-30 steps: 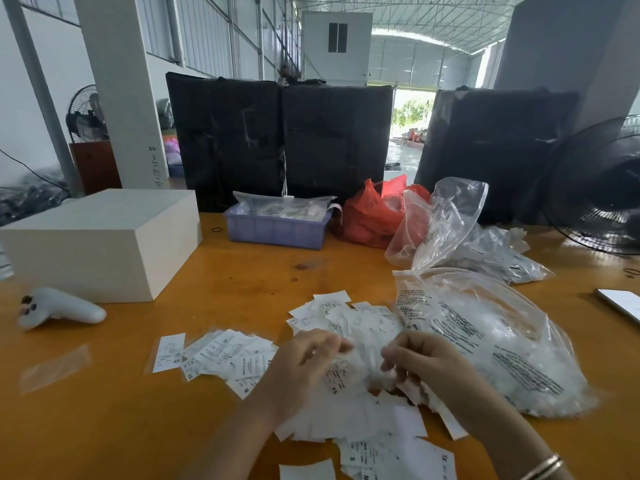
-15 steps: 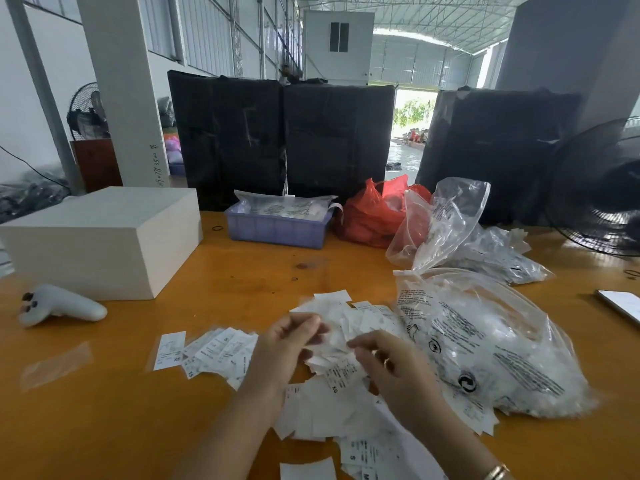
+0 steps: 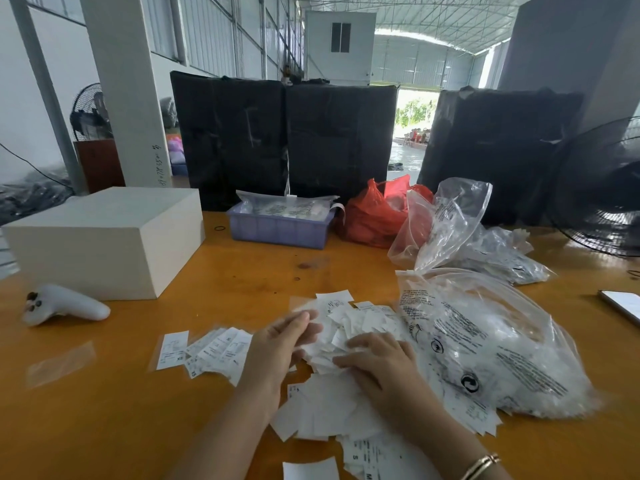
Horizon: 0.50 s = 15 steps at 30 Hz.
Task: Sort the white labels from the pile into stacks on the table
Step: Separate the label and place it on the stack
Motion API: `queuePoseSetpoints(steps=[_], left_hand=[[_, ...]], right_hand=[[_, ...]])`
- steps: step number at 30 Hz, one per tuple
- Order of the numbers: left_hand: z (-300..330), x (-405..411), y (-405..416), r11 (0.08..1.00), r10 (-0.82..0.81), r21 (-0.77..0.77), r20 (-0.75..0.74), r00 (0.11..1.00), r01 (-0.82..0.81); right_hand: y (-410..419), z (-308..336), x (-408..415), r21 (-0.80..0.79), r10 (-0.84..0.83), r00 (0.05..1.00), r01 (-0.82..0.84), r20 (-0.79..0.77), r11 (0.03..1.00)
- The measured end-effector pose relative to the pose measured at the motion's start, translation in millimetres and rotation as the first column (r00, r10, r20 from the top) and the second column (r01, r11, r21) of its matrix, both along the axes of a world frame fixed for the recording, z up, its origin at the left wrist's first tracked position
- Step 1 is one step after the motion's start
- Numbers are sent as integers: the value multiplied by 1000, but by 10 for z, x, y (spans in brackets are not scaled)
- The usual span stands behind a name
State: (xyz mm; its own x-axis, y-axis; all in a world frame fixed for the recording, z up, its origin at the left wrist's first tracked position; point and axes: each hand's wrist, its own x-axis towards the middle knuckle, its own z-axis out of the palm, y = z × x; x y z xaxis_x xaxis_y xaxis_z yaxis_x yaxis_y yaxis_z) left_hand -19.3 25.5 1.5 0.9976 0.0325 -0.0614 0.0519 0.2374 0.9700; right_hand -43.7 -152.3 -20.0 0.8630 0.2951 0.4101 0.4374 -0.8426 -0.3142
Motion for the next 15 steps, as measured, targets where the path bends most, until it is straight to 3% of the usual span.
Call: queuePoseSetpoints(steps=[2, 4, 8, 10, 12, 13, 15], left_hand=[[-9, -14, -19, 998, -27, 48, 8, 1000, 27], [-12, -30, -39, 993, -57, 102, 25, 998, 54], [-33, -62, -96, 976, -121, 188, 42, 992, 111], [-47, -61, -113, 972, -121, 209, 47, 992, 108], [-39, -61, -113, 972, -130, 207, 60, 990, 115], [-34, -64, -114, 973, -143, 194, 67, 987, 128], [-62, -71, -123, 981, -121, 163, 72, 990, 108]], right_hand=[[6, 28, 8, 311, -20, 1000, 24, -18, 950], [-10, 51, 8, 569, -29, 998, 60, -63, 820], [-73, 21, 21, 770, -116, 981, 193, -154, 609], [-76, 17, 30, 813, -133, 984, 174, -119, 556], [-69, 32, 31, 837, -112, 991, 120, -70, 535], [-56, 44, 23, 810, -113, 992, 110, -55, 575], [-9, 58, -21, 641, -139, 990, 82, 39, 763]])
